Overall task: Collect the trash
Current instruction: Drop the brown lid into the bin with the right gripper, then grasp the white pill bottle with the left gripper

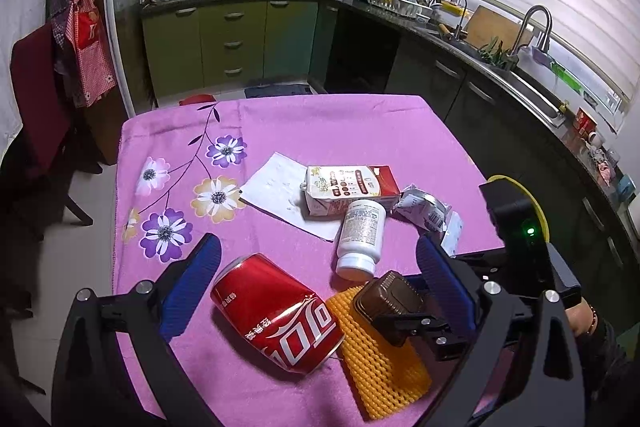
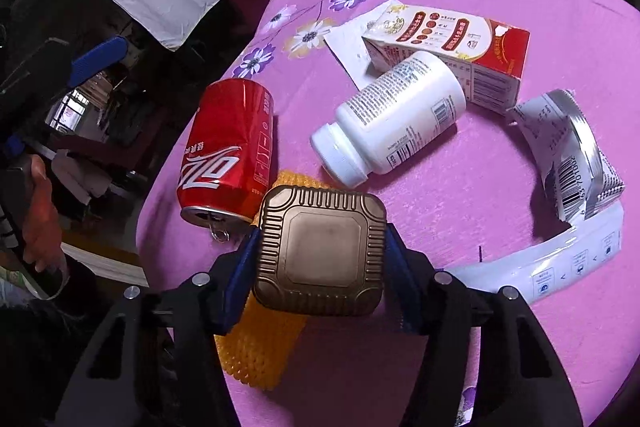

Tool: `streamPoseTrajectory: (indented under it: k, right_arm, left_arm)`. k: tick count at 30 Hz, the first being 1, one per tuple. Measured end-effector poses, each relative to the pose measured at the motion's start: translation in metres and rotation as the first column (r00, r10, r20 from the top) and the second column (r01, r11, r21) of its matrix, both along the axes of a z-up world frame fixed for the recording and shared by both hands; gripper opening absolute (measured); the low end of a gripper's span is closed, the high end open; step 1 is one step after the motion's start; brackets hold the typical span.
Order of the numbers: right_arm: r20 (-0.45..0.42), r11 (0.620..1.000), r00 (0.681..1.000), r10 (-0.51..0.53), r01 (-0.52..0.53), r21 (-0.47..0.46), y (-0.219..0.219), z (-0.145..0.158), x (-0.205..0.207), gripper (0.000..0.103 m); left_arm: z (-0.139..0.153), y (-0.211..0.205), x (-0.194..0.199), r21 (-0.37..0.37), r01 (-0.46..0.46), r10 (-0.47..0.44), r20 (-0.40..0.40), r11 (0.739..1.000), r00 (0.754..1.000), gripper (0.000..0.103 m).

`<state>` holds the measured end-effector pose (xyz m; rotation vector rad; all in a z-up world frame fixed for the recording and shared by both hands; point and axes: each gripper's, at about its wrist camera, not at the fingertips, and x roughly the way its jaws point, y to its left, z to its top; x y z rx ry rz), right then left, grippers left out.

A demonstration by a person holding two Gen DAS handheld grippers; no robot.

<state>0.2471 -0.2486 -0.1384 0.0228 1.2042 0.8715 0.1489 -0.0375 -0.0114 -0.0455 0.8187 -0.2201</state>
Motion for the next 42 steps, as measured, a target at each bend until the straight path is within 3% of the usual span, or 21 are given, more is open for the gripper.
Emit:
streamPoseTrajectory:
  k: [9, 11, 14, 17, 18, 21, 24, 27, 29, 31, 33, 42]
  right_arm:
    - [0.105, 0.997, 0.993, -0.048, 0.041, 0.062, -0.032, 0.046, -0.018, 0.06]
    - [0.144, 0.994, 0.984, -0.101, 0.092, 0.066, -0.056, 0.061, -0.023, 0.06]
    - [0.211, 0.97, 0.946, -0.245, 0.239, 0.053, -0.114, 0.08, -0.025, 0.06]
    - [0.272, 0.894, 0.86, -0.431, 0.448, 0.0, -0.188, 0.086, -0.021, 0.061]
    - [0.298, 0.843, 0.813, -0.501, 0.536, -0.045, -0.218, 0.081, -0.017, 0.061]
    - [0.318, 0.707, 0.717, -0.621, 0.687, -0.168, -0.283, 0.055, -0.006, 0.061]
    - [0.299, 0.614, 0.664, -0.686, 0.748, -0.252, -0.326, 0.022, 0.007, 0.061]
    - [0.287, 0.557, 0.633, -0.718, 0.771, -0.307, -0.352, -0.005, 0.017, 0.061]
    - [0.281, 0.54, 0.623, -0.73, 0.778, -0.321, -0.362, -0.016, 0.024, 0.063]
    - [0.277, 0.529, 0.612, -0.741, 0.786, -0.321, -0.368, -0.023, 0.029, 0.073]
    - [0.293, 0.514, 0.597, -0.747, 0.797, -0.317, -0.369, -0.025, 0.031, 0.074]
    - [0.326, 0.549, 0.596, -0.734, 0.803, -0.232, -0.351, 0.001, -0.002, 0.077]
  left_arm:
    - [0.001, -0.01, 0.005, 0.033, 0.016, -0.016, -0.001, 0.999, 1.0, 0.093]
    - [0.0, -0.013, 0.006, 0.04, 0.025, -0.025, -0.004, 0.999, 1.0, 0.093]
    - [-0.002, -0.021, 0.008, 0.052, 0.046, -0.046, -0.009, 0.998, 0.999, 0.093]
    - [-0.006, -0.029, 0.011, 0.06, 0.069, -0.067, -0.022, 0.996, 0.997, 0.093]
    - [-0.007, -0.031, 0.011, 0.062, 0.075, -0.074, -0.027, 0.995, 0.997, 0.093]
    - [-0.012, -0.04, 0.014, 0.075, 0.096, -0.093, -0.043, 0.992, 0.995, 0.093]
    - [-0.014, -0.048, 0.018, 0.092, 0.117, -0.112, -0.057, 0.989, 0.992, 0.093]
    - [-0.017, -0.055, 0.023, 0.107, 0.139, -0.132, -0.075, 0.984, 0.988, 0.093]
    - [-0.021, -0.059, 0.027, 0.113, 0.153, -0.143, -0.093, 0.982, 0.985, 0.093]
    - [-0.025, -0.063, 0.032, 0.113, 0.17, -0.157, -0.116, 0.979, 0.981, 0.093]
    - [-0.03, -0.068, 0.038, 0.112, 0.194, -0.177, -0.145, 0.975, 0.973, 0.093]
    - [-0.053, -0.09, 0.073, 0.144, 0.299, -0.253, -0.27, 0.943, 0.929, 0.093]
